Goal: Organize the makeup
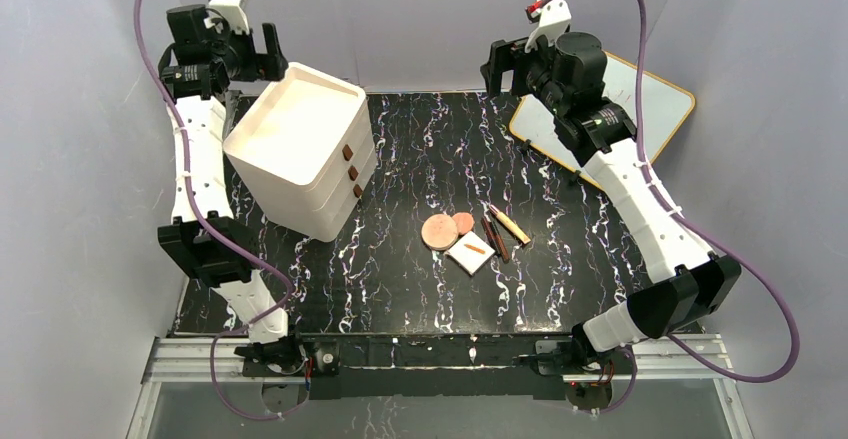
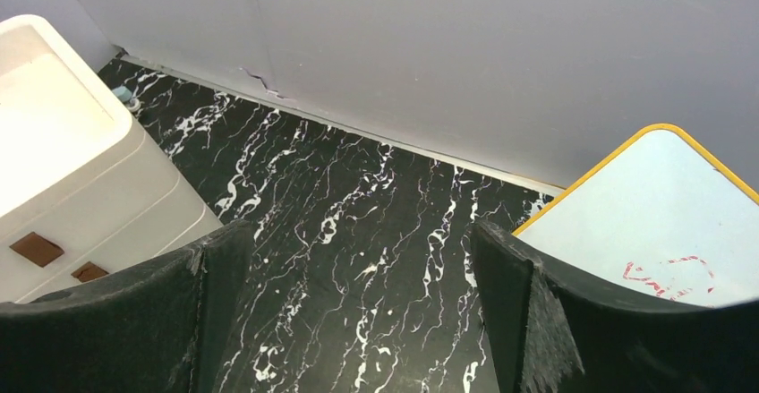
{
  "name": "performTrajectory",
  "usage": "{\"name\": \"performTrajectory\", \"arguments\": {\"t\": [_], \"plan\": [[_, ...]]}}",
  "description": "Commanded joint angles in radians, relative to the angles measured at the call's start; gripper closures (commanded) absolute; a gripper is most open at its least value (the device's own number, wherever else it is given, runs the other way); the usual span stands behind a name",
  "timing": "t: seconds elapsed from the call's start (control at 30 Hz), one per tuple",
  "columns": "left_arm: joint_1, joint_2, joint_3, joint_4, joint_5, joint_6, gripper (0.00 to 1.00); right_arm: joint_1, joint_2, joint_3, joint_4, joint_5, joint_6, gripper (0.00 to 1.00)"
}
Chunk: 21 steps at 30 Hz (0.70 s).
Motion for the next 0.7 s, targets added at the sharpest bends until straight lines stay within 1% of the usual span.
{"name": "performTrajectory", "arguments": {"t": [0.0, 0.07, 0.17, 0.27, 0.37, 0.47, 0.53, 0.6, 0.67], "plan": [[0.007, -0.08, -0.062, -0.103, 0.047, 0.212, 0.01, 0.005, -0.028, -0.005, 0.035, -0.026, -0.028, 0.01], [0.018, -0.09, -0.095, -0.102, 0.057, 0.223, 0.02, 0.008, -0.031, -0.027, 0.047, -0.04, -0.024, 0.01], [0.02, -0.087, -0.143, -0.096, 0.089, 0.232, 0.02, 0.015, -0.018, -0.01, 0.037, -0.05, -0.02, 0.01], [0.021, -0.056, -0.16, -0.094, 0.093, 0.232, 0.02, 0.017, -0.016, -0.001, 0.023, -0.044, -0.019, 0.01], [0.023, -0.007, -0.164, -0.09, 0.093, 0.23, 0.02, 0.019, -0.034, -0.029, 0.033, -0.049, -0.004, 0.01], [0.033, 0.049, -0.151, -0.085, 0.095, 0.221, 0.01, 0.025, -0.019, -0.047, 0.02, -0.135, 0.043, 0.01], [0.046, 0.089, -0.125, -0.077, 0.1, 0.212, 0.02, 0.082, 0.041, -0.007, -0.051, -0.166, 0.035, 0.02], [0.066, 0.131, -0.084, -0.08, 0.096, 0.203, 0.02, 0.175, 0.125, 0.056, -0.135, -0.125, -0.01, 0.01], [0.094, 0.152, -0.055, -0.073, 0.118, 0.189, 0.03, 0.256, 0.196, 0.1, -0.173, -0.091, -0.042, 0.01]]}}
